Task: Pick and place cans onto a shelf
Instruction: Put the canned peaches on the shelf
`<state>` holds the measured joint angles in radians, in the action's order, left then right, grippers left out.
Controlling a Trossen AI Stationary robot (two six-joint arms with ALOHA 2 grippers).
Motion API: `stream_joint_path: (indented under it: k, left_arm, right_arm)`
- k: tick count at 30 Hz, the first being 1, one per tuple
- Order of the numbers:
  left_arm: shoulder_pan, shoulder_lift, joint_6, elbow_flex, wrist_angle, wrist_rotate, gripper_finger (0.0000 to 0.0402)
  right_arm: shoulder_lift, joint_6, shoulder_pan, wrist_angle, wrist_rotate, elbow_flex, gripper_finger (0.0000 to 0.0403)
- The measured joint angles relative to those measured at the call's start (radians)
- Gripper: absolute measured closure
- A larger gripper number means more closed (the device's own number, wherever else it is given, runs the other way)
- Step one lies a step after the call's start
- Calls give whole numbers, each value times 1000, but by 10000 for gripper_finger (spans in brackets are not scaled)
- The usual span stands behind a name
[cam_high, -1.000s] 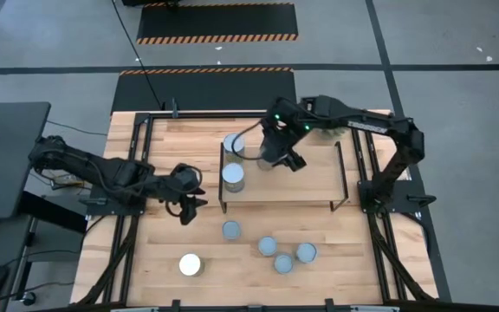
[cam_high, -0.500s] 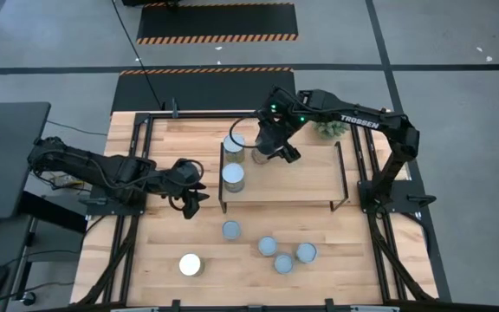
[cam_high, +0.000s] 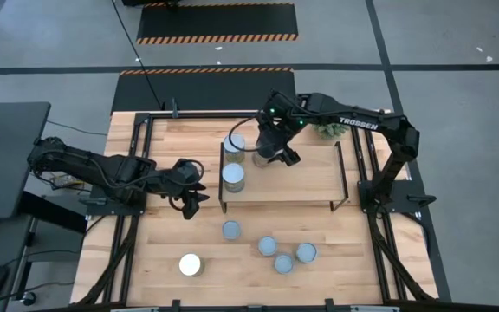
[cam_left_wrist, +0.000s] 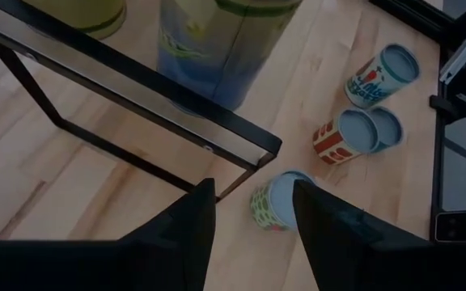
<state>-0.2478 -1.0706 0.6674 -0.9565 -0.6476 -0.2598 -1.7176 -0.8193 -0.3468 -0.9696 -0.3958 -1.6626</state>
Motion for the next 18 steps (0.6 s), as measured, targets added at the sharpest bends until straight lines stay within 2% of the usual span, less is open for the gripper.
stream_joint_path:
  k: [9, 18]
  left_arm:
    - [0, 0, -6, 0, 0, 22, 230]
    - [0, 0, -9, 0, -2, 22, 230]
  right_arm:
    - [0, 61, 25, 50, 43, 22, 7]
    - [0, 85, 36, 65, 49, -27, 4]
